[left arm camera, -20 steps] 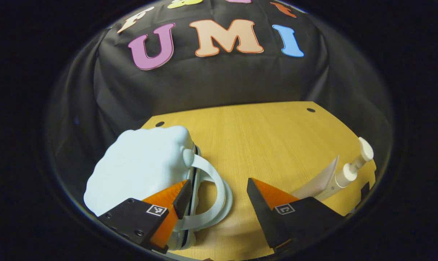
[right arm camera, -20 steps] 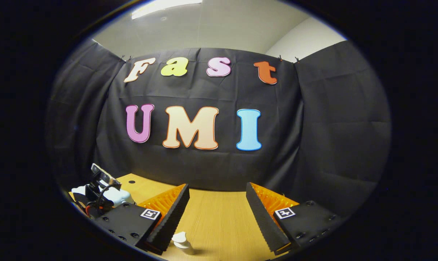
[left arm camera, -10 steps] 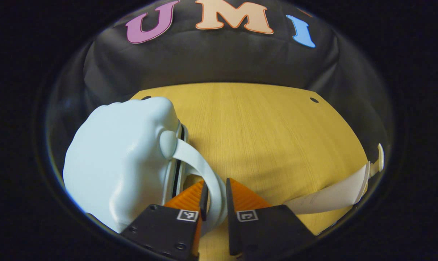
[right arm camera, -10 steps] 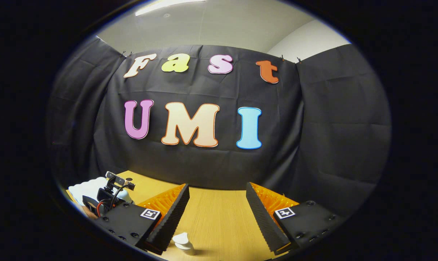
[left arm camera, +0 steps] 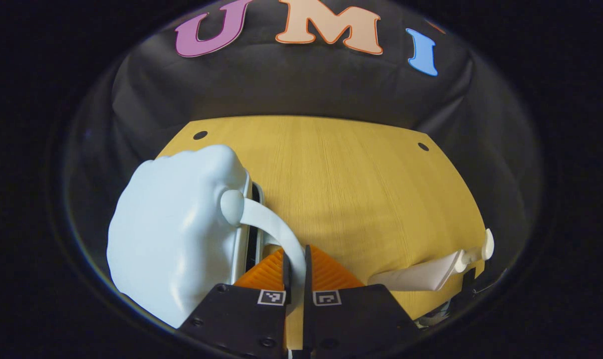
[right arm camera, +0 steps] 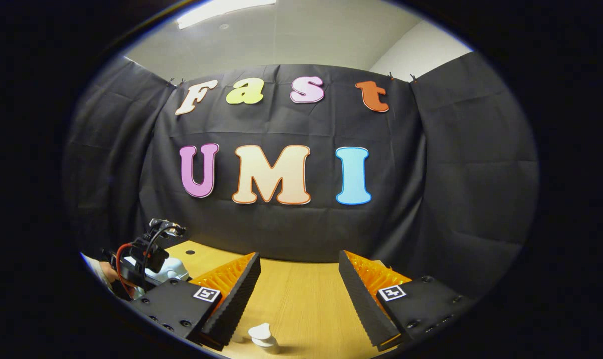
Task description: First open the suitcase, pack the skin care products into it, and then close the suitcase.
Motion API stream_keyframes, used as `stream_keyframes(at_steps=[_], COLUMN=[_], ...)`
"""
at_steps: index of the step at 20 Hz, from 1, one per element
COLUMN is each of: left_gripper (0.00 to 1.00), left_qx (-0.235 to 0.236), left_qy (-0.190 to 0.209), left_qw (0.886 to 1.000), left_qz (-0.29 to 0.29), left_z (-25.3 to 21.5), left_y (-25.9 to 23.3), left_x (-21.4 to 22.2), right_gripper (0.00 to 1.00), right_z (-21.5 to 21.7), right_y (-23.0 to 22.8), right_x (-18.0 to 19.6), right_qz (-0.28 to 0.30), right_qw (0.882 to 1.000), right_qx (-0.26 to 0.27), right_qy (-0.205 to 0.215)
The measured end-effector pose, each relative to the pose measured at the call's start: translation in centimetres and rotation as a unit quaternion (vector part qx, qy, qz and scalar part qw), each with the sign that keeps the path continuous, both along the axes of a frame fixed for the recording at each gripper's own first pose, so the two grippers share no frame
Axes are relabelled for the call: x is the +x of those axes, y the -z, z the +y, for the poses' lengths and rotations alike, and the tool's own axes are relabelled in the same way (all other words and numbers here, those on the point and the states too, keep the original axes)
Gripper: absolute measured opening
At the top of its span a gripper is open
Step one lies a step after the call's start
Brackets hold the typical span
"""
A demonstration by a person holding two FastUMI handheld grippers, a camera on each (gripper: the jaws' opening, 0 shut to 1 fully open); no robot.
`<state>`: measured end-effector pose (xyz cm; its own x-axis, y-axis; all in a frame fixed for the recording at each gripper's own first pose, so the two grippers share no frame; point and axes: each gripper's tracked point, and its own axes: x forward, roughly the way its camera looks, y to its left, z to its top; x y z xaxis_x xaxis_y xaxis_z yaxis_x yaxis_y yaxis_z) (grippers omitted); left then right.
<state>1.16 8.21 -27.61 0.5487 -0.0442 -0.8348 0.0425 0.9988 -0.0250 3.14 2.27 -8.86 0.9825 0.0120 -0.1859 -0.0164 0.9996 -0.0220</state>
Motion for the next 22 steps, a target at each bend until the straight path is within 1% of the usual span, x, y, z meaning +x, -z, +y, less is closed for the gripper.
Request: stream_keyframes(at_steps=[5,7,9,10,12,13,14,15,17,19,20,22], left_gripper=[0.05,0.06,0.05,0.05,0.05,0.05,0.05,0.05,0.05,0.05,0.05,0.05], left_qx=[0.021,0.021,0.024,0.026,0.025,0.024,0.023,0.023,0.044,0.076,0.089,0.112], left_qy=[0.004,0.002,0.002,0.006,0.020,0.020,0.028,0.037,0.042,0.052,0.058,0.055], left_qw=[1.000,0.999,0.998,0.998,0.997,0.997,0.997,0.995,0.993,0.990,0.988,0.986], left_qz=[-0.021,-0.035,-0.049,-0.056,-0.072,-0.073,-0.074,-0.087,-0.099,-0.109,-0.115,-0.115], left_z=[2.0,3.8,5.9,7.0,9.3,10.7,12.0,13.2,16.9,20.2,21.5,24.3], left_y=[-5.5,-8.2,-10.7,-11.7,-13.4,-14.1,-14.8,-15.3,-16.3,-17.2,-17.5,-18.1], left_x=[0.0,0.0,0.2,0.2,0.7,0.9,0.8,1.1,1.8,2.5,2.9,3.7], right_gripper=[0.98,1.00,1.00,0.98,0.98,0.98,0.98,0.99,0.99,0.99,0.99,0.99], right_z=[2.0,3.1,4.4,5.0,5.5,5.6,6.4,7.4,8.9,10.6,11.1,12.1], right_y=[-0.2,0.0,0.1,0.3,0.4,1.2,1.7,1.9,2.0,2.7,2.6,2.2], right_x=[0.3,0.4,0.6,0.8,1.3,1.5,1.4,1.6,2.0,2.4,2.7,2.7], right_qz=[-0.010,-0.011,-0.010,-0.010,-0.018,-0.003,0.004,-0.002,-0.005,0.003,0.001,-0.003], right_qw=[0.999,0.999,0.998,0.998,0.999,0.999,0.999,0.999,0.999,0.999,0.999,0.999], right_qx=[0.008,0.007,0.011,0.011,-0.002,-0.016,-0.021,-0.023,-0.036,-0.041,-0.041,-0.036], right_qy=[-0.030,-0.042,-0.053,-0.056,-0.044,-0.030,-0.024,-0.022,-0.015,-0.019,-0.016,-0.010])
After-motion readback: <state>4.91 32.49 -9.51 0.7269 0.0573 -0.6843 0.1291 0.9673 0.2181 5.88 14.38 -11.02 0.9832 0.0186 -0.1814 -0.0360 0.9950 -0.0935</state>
